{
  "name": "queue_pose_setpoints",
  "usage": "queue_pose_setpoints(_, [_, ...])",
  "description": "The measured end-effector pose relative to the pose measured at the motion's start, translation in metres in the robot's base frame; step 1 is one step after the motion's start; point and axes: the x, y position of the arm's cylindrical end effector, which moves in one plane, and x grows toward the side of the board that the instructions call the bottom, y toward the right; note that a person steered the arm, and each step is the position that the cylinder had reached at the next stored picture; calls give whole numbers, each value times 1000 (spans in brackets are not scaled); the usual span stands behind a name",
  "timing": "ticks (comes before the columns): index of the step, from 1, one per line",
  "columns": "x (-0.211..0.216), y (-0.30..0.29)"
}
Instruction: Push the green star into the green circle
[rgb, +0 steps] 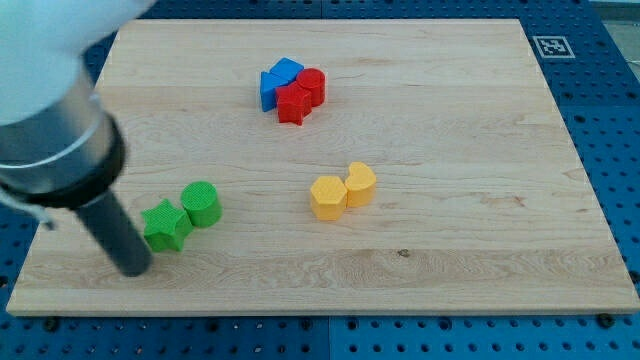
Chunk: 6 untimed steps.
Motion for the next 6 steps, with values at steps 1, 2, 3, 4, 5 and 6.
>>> queue_pose_setpoints(1, [-3,-35])
queue_pose_setpoints(2, [-24,-35])
queue_pose_setpoints(3, [-28,-17])
queue_pose_setpoints(4, [-28,13])
queue_pose_setpoints(5, [-34,35])
queue_pose_setpoints(6, [-46,40])
